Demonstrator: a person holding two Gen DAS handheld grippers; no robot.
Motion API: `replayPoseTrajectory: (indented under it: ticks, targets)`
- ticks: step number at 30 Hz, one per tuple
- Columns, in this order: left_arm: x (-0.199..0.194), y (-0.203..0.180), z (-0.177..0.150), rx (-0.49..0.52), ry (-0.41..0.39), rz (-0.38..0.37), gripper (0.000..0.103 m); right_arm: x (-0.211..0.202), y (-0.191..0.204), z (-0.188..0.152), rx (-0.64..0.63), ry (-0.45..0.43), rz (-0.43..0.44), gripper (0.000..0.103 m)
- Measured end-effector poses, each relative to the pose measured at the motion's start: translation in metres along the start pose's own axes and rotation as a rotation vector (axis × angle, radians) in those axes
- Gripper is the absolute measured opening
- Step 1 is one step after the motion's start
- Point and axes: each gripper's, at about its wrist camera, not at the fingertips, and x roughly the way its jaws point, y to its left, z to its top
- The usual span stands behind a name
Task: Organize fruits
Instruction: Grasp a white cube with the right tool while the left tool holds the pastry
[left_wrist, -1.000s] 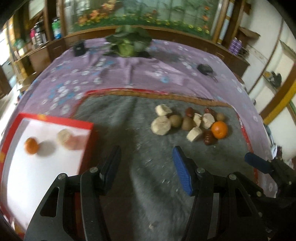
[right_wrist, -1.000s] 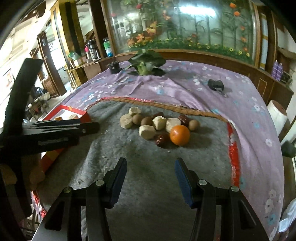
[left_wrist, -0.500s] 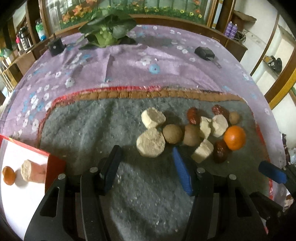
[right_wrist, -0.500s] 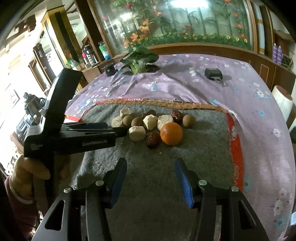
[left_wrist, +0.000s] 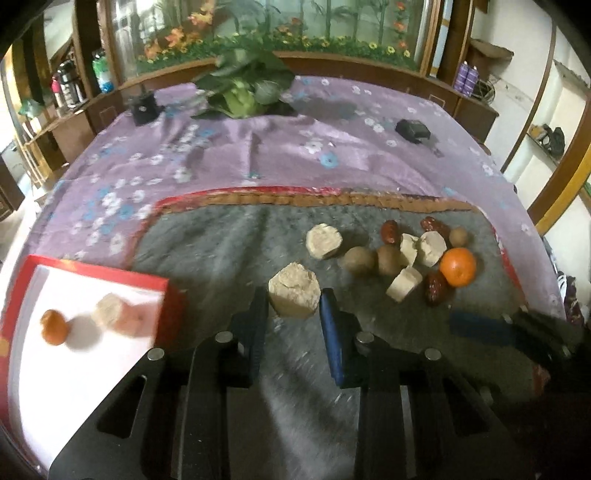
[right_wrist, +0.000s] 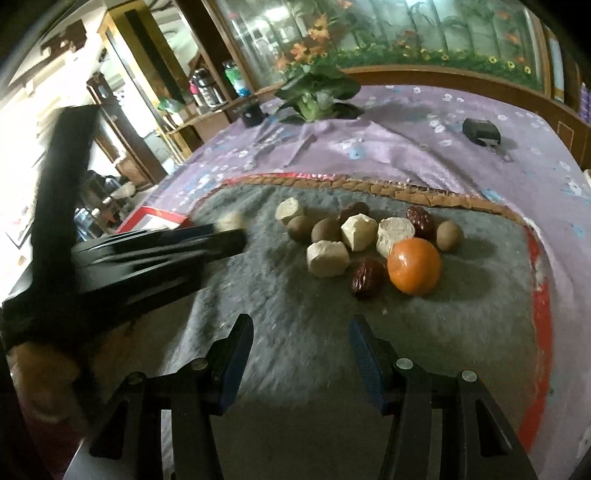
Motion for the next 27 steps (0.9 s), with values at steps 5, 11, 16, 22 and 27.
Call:
replayPoseTrajectory:
  ticks: [5,11,16,22,27]
  targets:
    - [-0.018,0.017,-0.006,-0.036,-0.015,-0.014,0.027,0.021,-0.003,0.014,0.007,0.053,0.032,0.053]
    - [-0.024,0.022,-0.009,-0.049,-0.026,-0.032,0.027,0.02,-0.001,0.024,-0.039,0.041,-0.02,0.052]
    - [-0.023,0.024,-0.01,-0.057,-0.021,-0.044,0.027,0.016,0.001,0.025,-0.048,0.007,-0.057,0.052]
    - [-0.023,0.022,-0.013,-0.047,-0.014,-0.048,0.027,0.038,0.008,0.031,-0.092,0.024,-0.12,0.046]
    - [-0.026,0.023,-0.016,-0.049,-0.018,-0.043,0.027,0.031,0.006,0.026,-0.106,0.005,-0.152,0.028]
